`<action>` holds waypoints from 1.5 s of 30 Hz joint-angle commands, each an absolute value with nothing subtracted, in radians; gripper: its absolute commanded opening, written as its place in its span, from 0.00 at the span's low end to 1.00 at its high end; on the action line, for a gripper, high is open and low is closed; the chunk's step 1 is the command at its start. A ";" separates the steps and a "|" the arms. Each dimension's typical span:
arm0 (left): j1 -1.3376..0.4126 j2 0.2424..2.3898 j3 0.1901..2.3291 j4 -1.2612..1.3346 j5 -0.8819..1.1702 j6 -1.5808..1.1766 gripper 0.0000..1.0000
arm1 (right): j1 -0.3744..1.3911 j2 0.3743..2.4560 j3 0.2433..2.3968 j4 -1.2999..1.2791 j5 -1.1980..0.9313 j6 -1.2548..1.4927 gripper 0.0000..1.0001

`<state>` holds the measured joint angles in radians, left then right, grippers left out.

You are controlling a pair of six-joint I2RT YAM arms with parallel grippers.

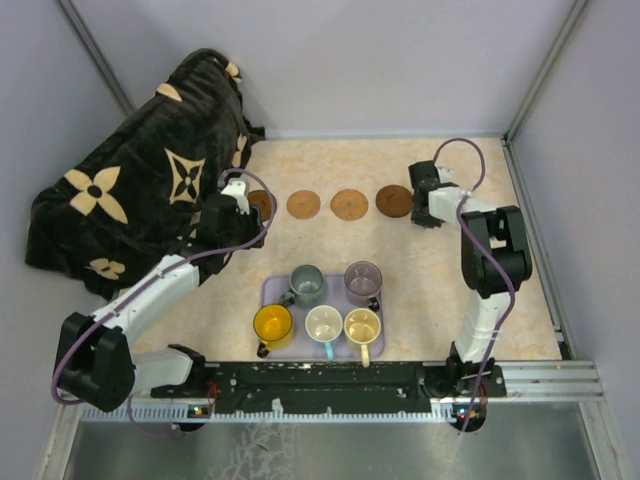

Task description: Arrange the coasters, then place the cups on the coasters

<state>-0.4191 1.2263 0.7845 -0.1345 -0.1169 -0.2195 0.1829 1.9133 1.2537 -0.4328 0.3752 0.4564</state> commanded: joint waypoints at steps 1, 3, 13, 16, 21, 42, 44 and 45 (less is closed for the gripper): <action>-0.417 1.236 0.780 -0.120 -0.127 -0.209 0.57 | 0.149 1.951 1.302 -0.425 0.392 0.459 0.00; -0.416 1.236 0.781 -0.122 -0.129 -0.207 0.57 | 0.141 1.961 1.310 -0.425 0.390 0.457 0.00; -0.416 1.240 0.782 -0.126 -0.132 -0.204 0.57 | 0.122 1.980 1.337 -0.431 0.395 0.456 0.00; -0.416 1.240 0.782 -0.126 -0.130 -0.207 0.57 | 0.116 1.979 1.341 -0.438 0.400 0.455 0.00; -0.416 1.243 0.780 -0.122 -0.129 -0.206 0.57 | 0.111 1.969 1.330 -0.437 0.410 0.456 0.00; -0.416 1.259 0.778 -0.121 -0.129 -0.207 0.57 | 0.089 1.994 1.353 -0.445 0.429 0.442 0.00; -0.417 1.259 0.779 -0.122 -0.127 -0.207 0.57 | 0.089 1.992 1.353 -0.454 0.426 0.445 0.00; -0.416 1.257 0.778 -0.121 -0.127 -0.207 0.57 | 0.088 1.986 1.352 -0.462 0.423 0.449 0.00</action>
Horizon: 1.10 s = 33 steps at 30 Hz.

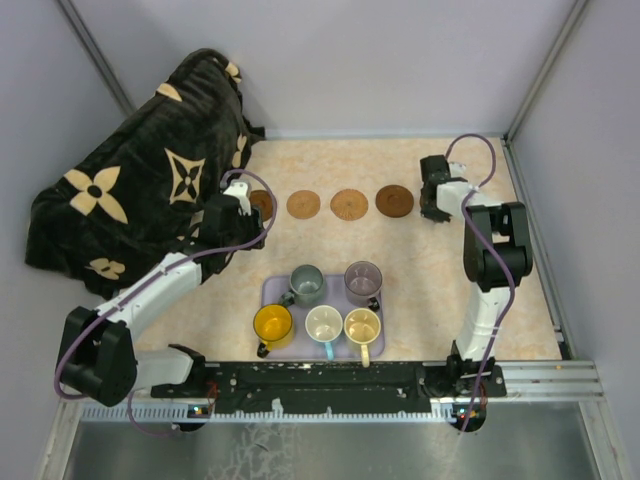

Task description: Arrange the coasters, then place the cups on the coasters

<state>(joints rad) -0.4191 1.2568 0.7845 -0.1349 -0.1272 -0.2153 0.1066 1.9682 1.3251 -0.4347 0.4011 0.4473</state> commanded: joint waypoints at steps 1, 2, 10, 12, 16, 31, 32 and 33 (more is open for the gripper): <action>-0.417 1.256 0.779 -0.122 -0.126 -0.208 0.57 | 0.087 1.978 1.347 -0.471 0.419 0.454 0.00; -0.417 1.255 0.779 -0.124 -0.126 -0.209 0.57 | 0.089 1.963 1.336 -0.475 0.412 0.457 0.00; -0.417 1.214 0.784 -0.128 -0.123 -0.212 0.57 | 0.089 1.703 1.199 -0.494 0.406 0.456 0.04; -0.416 1.197 0.786 -0.131 -0.124 -0.212 0.58 | 0.089 1.620 1.181 -0.507 0.413 0.439 0.08; -0.417 1.154 0.787 -0.146 -0.123 -0.224 0.60 | 0.089 1.479 1.155 -0.525 0.427 0.415 0.40; -0.417 0.962 0.725 -0.217 -0.116 -0.275 1.00 | 0.089 1.058 0.976 -0.537 0.455 0.382 0.85; -0.416 0.948 0.721 -0.220 -0.116 -0.282 1.00 | 0.089 1.046 0.972 -0.551 0.444 0.384 0.88; -0.417 0.935 0.718 -0.223 -0.111 -0.287 1.00 | 0.089 1.037 0.969 -0.565 0.427 0.387 0.89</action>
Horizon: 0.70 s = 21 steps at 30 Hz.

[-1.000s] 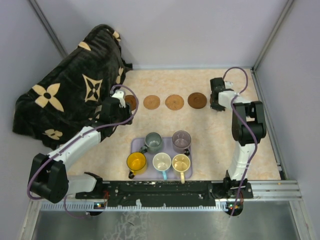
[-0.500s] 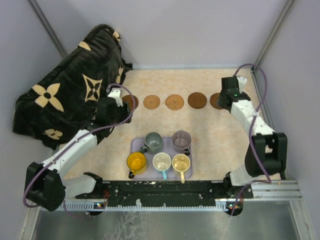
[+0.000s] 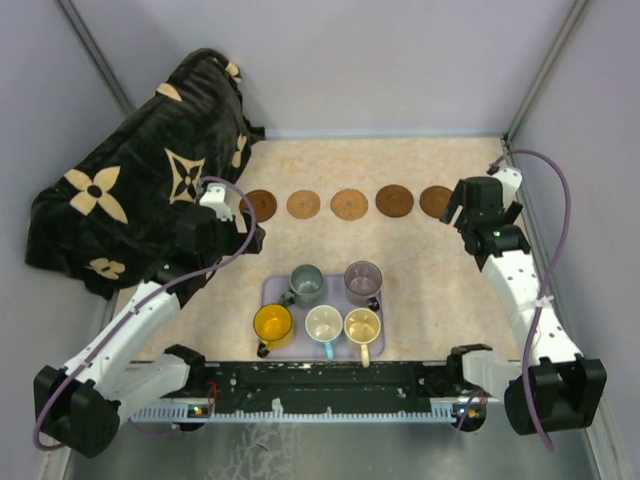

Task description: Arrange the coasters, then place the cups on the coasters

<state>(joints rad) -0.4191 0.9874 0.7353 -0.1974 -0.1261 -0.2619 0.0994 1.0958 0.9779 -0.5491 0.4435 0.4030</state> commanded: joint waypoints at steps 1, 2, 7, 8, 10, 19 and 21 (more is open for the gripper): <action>-0.417 0.922 0.714 -0.226 -0.107 -0.291 1.00 | 0.089 1.026 0.963 -0.579 0.403 0.389 0.91; -0.416 0.909 0.709 -0.228 -0.099 -0.295 1.00 | 0.089 1.017 0.957 -0.592 0.369 0.390 0.95; -0.417 0.845 0.684 -0.260 -0.065 -0.317 1.00 | 0.099 0.922 0.902 -0.662 0.237 0.397 0.99; -0.417 0.834 0.681 -0.276 -0.063 -0.324 1.00 | 0.108 0.890 0.887 -0.669 0.222 0.399 0.99; -0.419 0.809 0.672 -0.304 -0.063 -0.338 1.00 | 0.129 0.830 0.866 -0.697 0.204 0.403 0.99; -0.435 0.720 0.643 -0.396 -0.058 -0.384 1.00 | 0.269 0.701 0.889 -0.837 0.163 0.471 0.99; -0.438 0.705 0.635 -0.401 -0.052 -0.395 1.00 | 0.285 0.705 0.896 -0.862 0.148 0.481 0.99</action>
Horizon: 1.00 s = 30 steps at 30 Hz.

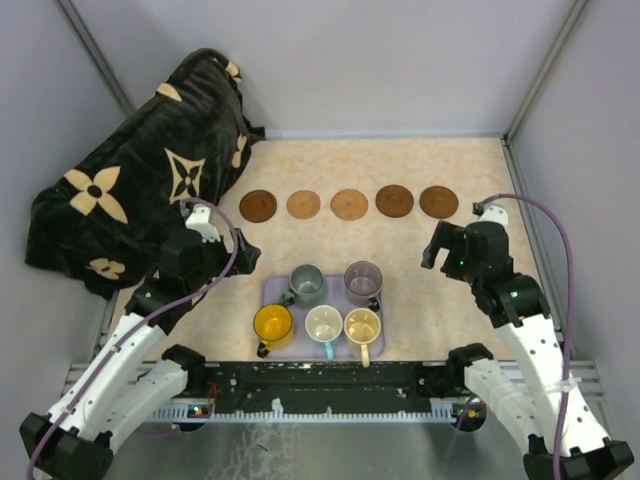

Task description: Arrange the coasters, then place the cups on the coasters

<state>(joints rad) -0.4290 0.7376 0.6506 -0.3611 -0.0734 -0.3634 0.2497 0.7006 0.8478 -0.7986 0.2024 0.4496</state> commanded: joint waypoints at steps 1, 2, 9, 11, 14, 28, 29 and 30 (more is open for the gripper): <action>-0.440 0.699 0.631 -0.402 -0.048 -0.400 1.00 | 0.287 0.705 0.895 -0.874 0.143 0.487 0.99; -0.442 0.692 0.626 -0.402 -0.044 -0.404 1.00 | 0.295 0.703 0.890 -0.884 0.136 0.495 0.99; -0.466 0.702 0.599 -0.384 -0.033 -0.416 1.00 | 0.416 0.695 0.871 -0.940 0.161 0.591 0.83; -0.484 0.717 0.594 -0.370 -0.036 -0.420 1.00 | 0.485 0.713 0.866 -0.945 0.190 0.630 0.78; -0.519 0.743 0.593 -0.359 -0.057 -0.433 1.00 | 0.601 0.764 0.849 -0.941 0.240 0.694 0.72; -0.591 0.786 0.548 -0.308 -0.085 -0.458 0.97 | 0.847 1.004 0.841 -0.797 0.295 0.777 0.58; -0.591 0.786 0.547 -0.308 -0.086 -0.456 0.97 | 0.847 1.010 0.841 -0.790 0.289 0.775 0.56; -0.591 0.787 0.546 -0.308 -0.088 -0.453 0.97 | 0.847 1.015 0.840 -0.782 0.282 0.773 0.55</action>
